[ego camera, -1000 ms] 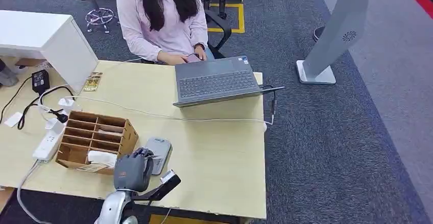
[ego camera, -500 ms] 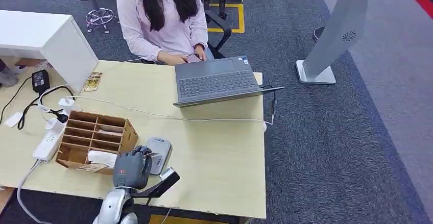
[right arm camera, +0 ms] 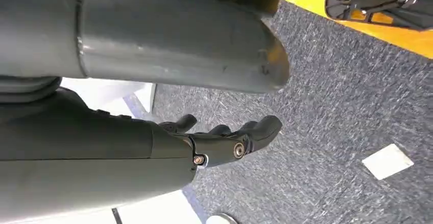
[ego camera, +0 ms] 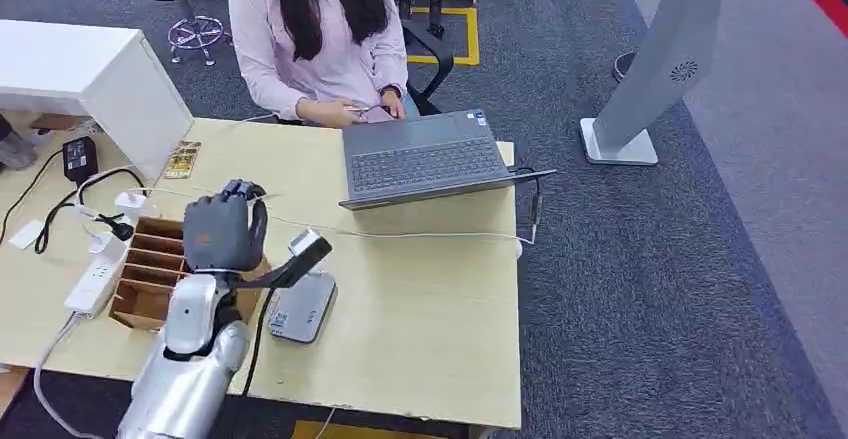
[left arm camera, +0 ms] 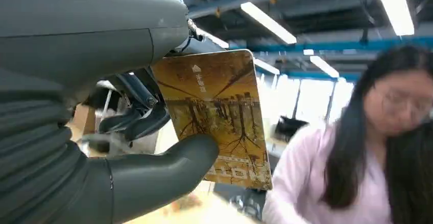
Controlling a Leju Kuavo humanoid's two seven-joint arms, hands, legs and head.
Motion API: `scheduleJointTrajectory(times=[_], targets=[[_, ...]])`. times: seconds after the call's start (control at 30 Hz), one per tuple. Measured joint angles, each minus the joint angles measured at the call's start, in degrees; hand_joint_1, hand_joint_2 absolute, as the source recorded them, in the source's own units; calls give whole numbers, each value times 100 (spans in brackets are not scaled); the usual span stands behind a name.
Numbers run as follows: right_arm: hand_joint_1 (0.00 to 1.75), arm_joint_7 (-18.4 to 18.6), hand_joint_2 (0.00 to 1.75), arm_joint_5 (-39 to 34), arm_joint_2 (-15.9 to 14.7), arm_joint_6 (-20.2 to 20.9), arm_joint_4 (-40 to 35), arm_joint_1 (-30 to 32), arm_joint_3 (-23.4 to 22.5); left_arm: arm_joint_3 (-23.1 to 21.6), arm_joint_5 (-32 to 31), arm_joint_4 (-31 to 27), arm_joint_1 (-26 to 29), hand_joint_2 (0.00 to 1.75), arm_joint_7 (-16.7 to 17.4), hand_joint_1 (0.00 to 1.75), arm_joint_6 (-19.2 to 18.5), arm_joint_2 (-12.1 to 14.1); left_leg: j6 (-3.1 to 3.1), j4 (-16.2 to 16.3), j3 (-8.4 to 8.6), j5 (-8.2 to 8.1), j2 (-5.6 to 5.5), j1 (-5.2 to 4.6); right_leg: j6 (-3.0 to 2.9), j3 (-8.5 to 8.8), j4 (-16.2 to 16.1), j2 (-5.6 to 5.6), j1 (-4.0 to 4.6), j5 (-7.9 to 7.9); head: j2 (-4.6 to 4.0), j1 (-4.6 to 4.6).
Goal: Pass the card to the sensor for recognition and then transmit it.
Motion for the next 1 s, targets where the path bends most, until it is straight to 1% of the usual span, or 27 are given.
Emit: scheduleJointTrajectory(times=[0.1,0.17,0.27,0.37,0.43,0.5,0.6,0.73,0.77,0.8,1.0], targets=[[0,33,0,0,17,0,0,-36,20,39,0,116,-471,175,28,175,4,35,0,0,0,0,0,0,-1,1,1,0,0,1,0,-2],[0,37,0,4,24,7,2,-43,35,44,-11,168,-635,175,46,175,42,52,0,0,0,0,0,0,-1,0,2,1,0,1,0,-2],[0,70,0,24,28,70,2,-60,103,76,-263,446,-1002,175,319,175,94,96,2,0,-6,3,-2,1,-1,-4,2,0,0,1,0,2],[0,100,0,37,44,111,2,-96,173,144,-551,1122,-1682,175,496,175,166,186,-2,0,-6,5,-1,1,-2,-6,3,1,0,3,0,-2],[0,125,0,39,59,109,2,-112,210,179,-614,1553,-2073,175,518,175,190,227,-4,0,-5,8,-1,1,-4,-6,4,2,0,5,0,-2],[0,140,0,39,68,109,2,-119,245,203,-629,1872,-2351,175,518,175,219,238,-1,0,-6,10,-1,1,-4,-6,4,1,0,5,0,0],[0,140,0,37,79,109,2,-130,275,218,-638,2176,-2584,175,516,175,227,238,-1,0,-6,10,0,1,-4,-6,4,2,0,5,0,-2],[0,140,0,37,83,109,2,-134,288,221,-632,2396,-2711,175,498,175,227,223,-1,0,-8,9,-1,0,-4,-6,3,2,0,4,0,-2],[0,140,0,37,83,107,2,-134,288,221,-614,2444,-2733,175,498,28,227,218,-1,0,-8,9,-1,0,-4,-7,3,2,0,4,0,-2],[0,140,0,37,83,107,2,-134,288,223,-608,2478,-2748,175,498,0,227,216,-1,0,-8,9,-1,0,-4,-7,3,2,0,4,0,-2],[0,140,0,37,83,109,2,-134,288,232,-601,2612,-2769,175,492,0,247,225,-2,0,-7,10,-1,1,-4,-7,4,1,0,5,0,-2]])
